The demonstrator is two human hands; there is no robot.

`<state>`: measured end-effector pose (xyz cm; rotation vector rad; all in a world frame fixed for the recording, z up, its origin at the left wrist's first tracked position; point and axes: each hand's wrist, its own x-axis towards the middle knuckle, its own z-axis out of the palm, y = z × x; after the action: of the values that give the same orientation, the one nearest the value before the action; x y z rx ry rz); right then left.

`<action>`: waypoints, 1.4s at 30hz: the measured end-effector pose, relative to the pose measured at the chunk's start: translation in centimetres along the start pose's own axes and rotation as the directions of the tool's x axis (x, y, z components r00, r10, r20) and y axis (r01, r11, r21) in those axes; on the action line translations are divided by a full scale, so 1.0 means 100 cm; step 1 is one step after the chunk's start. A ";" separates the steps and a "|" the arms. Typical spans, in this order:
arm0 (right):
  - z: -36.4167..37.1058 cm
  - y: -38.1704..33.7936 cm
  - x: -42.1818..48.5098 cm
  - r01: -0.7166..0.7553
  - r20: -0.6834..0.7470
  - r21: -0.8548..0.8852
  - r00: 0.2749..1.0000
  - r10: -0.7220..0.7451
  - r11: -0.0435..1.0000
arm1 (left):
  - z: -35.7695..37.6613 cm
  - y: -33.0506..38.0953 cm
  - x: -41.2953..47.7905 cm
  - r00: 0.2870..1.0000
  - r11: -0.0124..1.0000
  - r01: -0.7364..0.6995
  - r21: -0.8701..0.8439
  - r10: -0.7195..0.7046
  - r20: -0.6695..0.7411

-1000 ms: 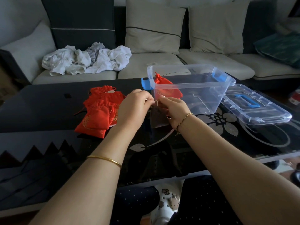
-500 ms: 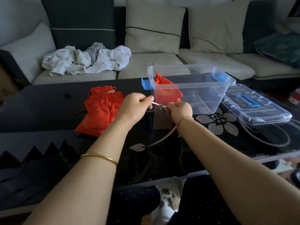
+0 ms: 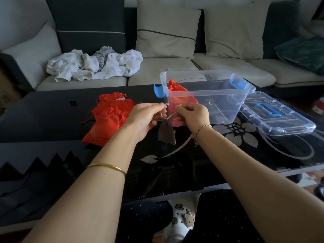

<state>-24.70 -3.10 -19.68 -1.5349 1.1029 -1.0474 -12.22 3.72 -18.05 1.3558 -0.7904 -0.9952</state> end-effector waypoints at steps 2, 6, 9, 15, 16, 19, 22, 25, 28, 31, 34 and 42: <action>0.000 -0.002 0.001 0.099 -0.016 -0.101 0.995 -0.101 0.990 | -0.001 -0.003 0.002 1.000 0.993 -0.004 0.115 0.004 0.000; 0.004 -0.007 -0.001 0.291 0.023 -0.206 0.956 -0.293 0.934 | 0.002 -0.006 0.004 0.997 0.949 -0.051 0.311 0.030 0.071; 0.004 -0.010 -0.002 0.338 0.053 -0.234 0.941 -0.335 0.911 | 0.005 -0.007 0.007 0.991 0.921 -0.098 0.377 0.057 0.118; 0.002 -0.014 -0.006 0.228 0.176 -0.161 0.964 -0.199 0.960 | 0.005 -0.012 0.013 0.991 0.917 -0.102 0.385 0.059 0.123; 0.002 -0.015 -0.006 0.201 0.193 -0.140 0.966 -0.172 0.970 | 0.005 -0.012 0.013 0.992 0.921 -0.093 0.378 0.052 0.118; 0.003 -0.016 -0.004 0.118 0.224 -0.074 0.970 -0.099 0.990 | 0.005 -0.012 0.014 0.996 0.940 -0.068 0.335 0.043 0.082; 0.003 -0.017 -0.003 0.134 0.255 -0.115 0.962 -0.102 0.984 | 0.005 -0.013 0.014 0.998 0.958 -0.043 0.284 0.027 0.060; 0.001 -0.015 -0.002 0.190 0.263 -0.216 0.956 -0.130 0.958 | 0.001 -0.012 0.013 0.999 0.964 -0.038 0.263 0.031 0.030; 0.000 -0.014 -0.003 0.217 0.278 -0.230 0.949 -0.149 0.949 | 0.000 -0.011 0.013 0.999 0.966 -0.037 0.254 0.031 0.029; -0.001 -0.015 -0.004 0.223 0.277 -0.188 0.946 -0.167 0.957 | 0.001 -0.011 0.012 0.998 0.969 -0.035 0.243 0.023 0.052; -0.003 -0.014 -0.004 0.236 0.300 -0.188 0.938 -0.173 0.953 | 0.001 -0.010 0.011 0.998 0.968 -0.035 0.248 0.022 0.054; -0.003 -0.011 0.001 0.182 0.240 -0.198 0.962 -0.132 0.963 | 0.006 -0.015 0.015 0.999 0.952 -0.045 0.304 0.051 -0.013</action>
<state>-24.77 -3.04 -18.54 -1.8941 0.9737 -0.8514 -12.37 2.19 -19.59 1.5986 -0.9863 -0.8429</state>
